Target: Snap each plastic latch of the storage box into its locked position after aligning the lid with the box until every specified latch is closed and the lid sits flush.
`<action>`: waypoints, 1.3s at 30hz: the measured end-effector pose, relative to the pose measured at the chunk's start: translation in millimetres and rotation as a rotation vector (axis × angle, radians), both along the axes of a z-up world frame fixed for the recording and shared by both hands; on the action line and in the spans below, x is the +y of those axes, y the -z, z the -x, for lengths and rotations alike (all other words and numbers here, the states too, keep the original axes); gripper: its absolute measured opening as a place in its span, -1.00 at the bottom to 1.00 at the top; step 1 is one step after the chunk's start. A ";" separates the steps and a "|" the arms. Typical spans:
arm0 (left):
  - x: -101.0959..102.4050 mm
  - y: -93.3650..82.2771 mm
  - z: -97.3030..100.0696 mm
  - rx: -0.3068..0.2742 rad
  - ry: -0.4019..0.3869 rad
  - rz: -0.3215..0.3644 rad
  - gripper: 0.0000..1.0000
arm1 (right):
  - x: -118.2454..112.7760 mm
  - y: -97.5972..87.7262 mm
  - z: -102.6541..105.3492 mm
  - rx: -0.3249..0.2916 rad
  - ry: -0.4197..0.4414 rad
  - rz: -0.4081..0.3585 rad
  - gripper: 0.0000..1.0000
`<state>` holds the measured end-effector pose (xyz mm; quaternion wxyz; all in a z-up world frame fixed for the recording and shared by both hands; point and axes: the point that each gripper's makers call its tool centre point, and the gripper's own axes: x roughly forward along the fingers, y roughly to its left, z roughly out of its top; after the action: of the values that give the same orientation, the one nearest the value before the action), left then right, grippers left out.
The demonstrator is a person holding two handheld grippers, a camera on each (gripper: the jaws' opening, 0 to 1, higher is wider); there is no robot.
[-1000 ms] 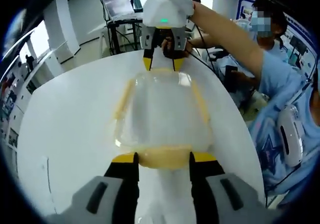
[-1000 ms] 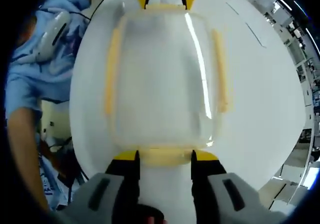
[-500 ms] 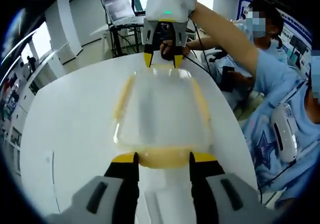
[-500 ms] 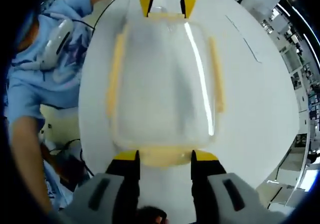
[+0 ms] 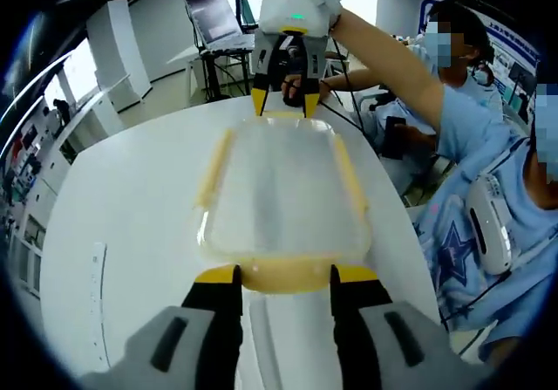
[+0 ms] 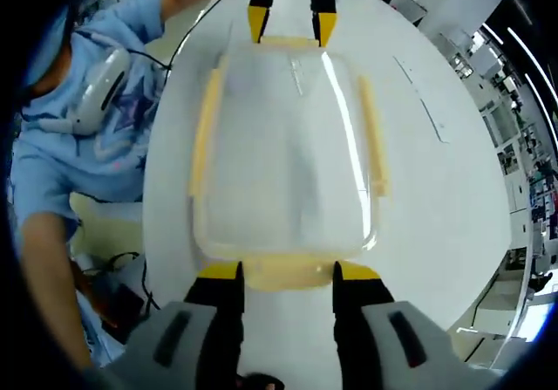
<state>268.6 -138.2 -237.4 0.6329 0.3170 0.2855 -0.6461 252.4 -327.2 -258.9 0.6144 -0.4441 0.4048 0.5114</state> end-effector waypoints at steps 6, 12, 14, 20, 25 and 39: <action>16.8 -0.1 -2.1 -0.001 -0.016 0.014 -0.23 | 17.5 0.0 -6.9 -0.006 -0.020 0.002 -0.23; 34.7 -1.3 -3.0 -0.015 -0.040 0.000 -0.23 | 34.0 -2.1 -14.9 -0.021 -0.045 -0.002 -0.23; 40.6 -3.5 -4.2 -0.022 -0.047 0.002 -0.23 | 39.5 -2.8 -17.3 -0.025 -0.052 0.000 -0.23; 62.5 -3.6 -2.2 -0.023 -0.069 0.004 -0.23 | 60.7 -5.1 -20.0 -0.033 -0.078 -0.018 -0.23; 79.6 -5.5 1.0 -0.023 -0.081 0.003 -0.23 | 77.0 -8.3 -20.5 -0.033 -0.095 -0.022 -0.23; 120.2 -2.1 9.1 -0.001 -0.107 0.016 -0.23 | 118.1 -14.0 -18.5 -0.030 -0.140 -0.005 -0.23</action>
<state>259.4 -18.0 -235.3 0.6692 0.2966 0.2965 -0.6134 270.9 -209.1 -244.8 0.5841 -0.4774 0.3622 0.5475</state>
